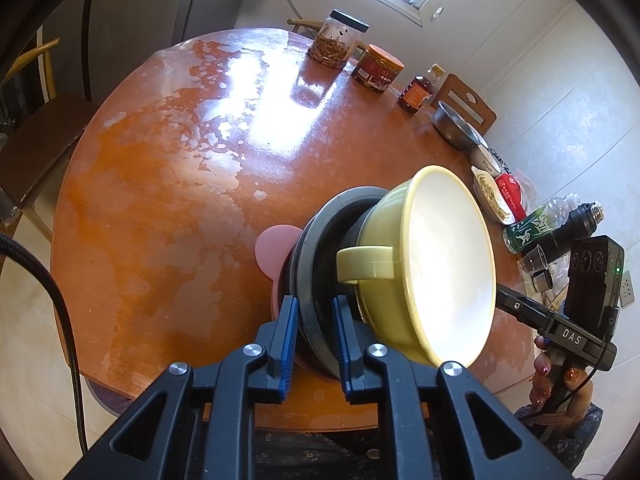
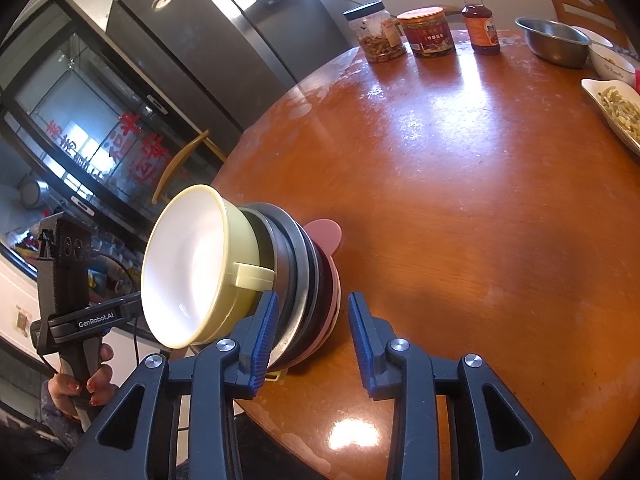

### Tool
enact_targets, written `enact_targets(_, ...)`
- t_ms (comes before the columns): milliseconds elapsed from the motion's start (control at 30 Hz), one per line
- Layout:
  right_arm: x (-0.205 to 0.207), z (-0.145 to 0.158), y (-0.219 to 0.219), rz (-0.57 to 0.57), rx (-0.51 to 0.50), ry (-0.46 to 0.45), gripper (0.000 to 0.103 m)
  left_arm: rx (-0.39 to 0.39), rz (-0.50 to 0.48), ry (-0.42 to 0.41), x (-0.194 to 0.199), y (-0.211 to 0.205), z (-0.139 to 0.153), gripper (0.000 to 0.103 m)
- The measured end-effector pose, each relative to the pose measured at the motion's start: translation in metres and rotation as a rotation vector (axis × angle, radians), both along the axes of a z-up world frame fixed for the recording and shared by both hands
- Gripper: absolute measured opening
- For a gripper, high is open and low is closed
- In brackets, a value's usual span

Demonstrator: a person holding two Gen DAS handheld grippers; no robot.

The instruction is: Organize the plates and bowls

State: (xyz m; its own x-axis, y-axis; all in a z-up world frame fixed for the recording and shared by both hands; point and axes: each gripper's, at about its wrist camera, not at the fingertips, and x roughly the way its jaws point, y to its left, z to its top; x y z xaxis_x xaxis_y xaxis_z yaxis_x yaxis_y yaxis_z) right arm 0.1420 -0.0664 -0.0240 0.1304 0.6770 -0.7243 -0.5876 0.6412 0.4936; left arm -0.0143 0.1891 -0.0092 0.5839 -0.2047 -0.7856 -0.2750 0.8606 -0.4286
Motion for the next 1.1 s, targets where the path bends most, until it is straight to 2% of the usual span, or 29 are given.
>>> enact_targets(367, 0.003, 0.002, -0.002, 0.002, 0.001, -0.006, 0.037, 0.011, 0.028, -0.001, -0.006, 0.006, 0.005, 0.021)
enact_targets(467, 0.003, 0.004, -0.004, 0.0, 0.001, -0.013, 0.038, 0.019, 0.041, -0.008, -0.01, 0.007, 0.008, 0.028)
enact_targets(533, 0.002, 0.007, -0.005, -0.001, -0.001, -0.021, 0.039, 0.029, 0.05, -0.016, -0.013, 0.008, 0.011, 0.039)
enact_targets(567, 0.002, 0.008, -0.006, -0.004, -0.002, -0.026, 0.049, 0.033, 0.055, -0.022, -0.015, 0.009, 0.014, 0.04)
enact_targets(633, 0.003, 0.01, -0.009, -0.016, -0.004, -0.039, 0.057, 0.038, 0.065, -0.031, -0.018, 0.013, 0.017, 0.041)
enact_targets(867, 0.008, 0.011, -0.019, -0.043, -0.009, -0.045, 0.057, 0.056, 0.106, -0.039, -0.027, 0.028, 0.023, 0.044)
enact_targets(1000, 0.01, 0.007, -0.021, -0.06, -0.031, -0.047, 0.057, 0.05, 0.096, -0.021, -0.025, 0.031, 0.014, 0.052)
enact_targets(1100, 0.011, -0.001, -0.02, -0.06, -0.059, -0.046, 0.057, 0.043, 0.069, -0.005, -0.022, 0.029, 0.003, 0.052)
